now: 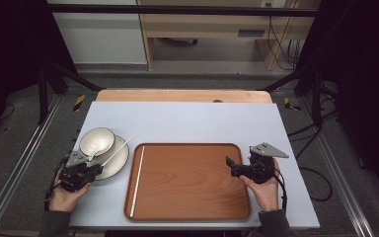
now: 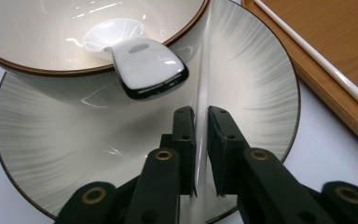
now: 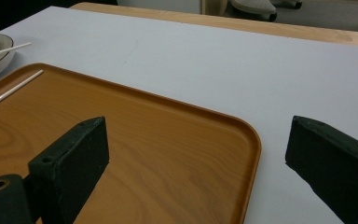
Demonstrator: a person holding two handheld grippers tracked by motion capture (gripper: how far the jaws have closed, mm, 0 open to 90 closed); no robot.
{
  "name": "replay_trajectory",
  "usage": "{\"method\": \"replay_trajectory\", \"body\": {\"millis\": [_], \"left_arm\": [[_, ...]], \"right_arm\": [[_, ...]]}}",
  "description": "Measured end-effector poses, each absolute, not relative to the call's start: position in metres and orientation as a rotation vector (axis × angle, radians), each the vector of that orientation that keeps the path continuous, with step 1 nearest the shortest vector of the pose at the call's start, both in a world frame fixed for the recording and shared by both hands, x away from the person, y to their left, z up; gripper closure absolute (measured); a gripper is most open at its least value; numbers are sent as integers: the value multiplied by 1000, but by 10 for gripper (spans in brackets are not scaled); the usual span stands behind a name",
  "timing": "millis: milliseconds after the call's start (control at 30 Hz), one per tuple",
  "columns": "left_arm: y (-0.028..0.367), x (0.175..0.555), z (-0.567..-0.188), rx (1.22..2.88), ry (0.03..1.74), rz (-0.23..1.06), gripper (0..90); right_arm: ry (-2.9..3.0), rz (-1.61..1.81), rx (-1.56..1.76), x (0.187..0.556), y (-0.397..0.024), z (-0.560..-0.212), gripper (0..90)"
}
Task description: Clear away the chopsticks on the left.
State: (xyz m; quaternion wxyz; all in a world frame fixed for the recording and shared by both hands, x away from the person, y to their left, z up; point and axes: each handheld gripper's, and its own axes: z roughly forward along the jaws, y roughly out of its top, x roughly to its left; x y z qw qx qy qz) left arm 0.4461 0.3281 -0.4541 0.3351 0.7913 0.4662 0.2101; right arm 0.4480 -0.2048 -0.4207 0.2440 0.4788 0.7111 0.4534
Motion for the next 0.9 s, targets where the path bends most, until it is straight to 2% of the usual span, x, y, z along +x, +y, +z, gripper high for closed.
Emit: {"method": "replay_trajectory", "body": {"millis": [533, 900], "left_arm": [[316, 440, -450, 2056, 1221, 520, 839], [305, 428, -440, 2006, 1225, 548, 840]], "right_arm": [[1939, 1234, 1302, 448, -206, -420, 61], [1937, 1238, 1299, 447, -206, -419, 60]]}}
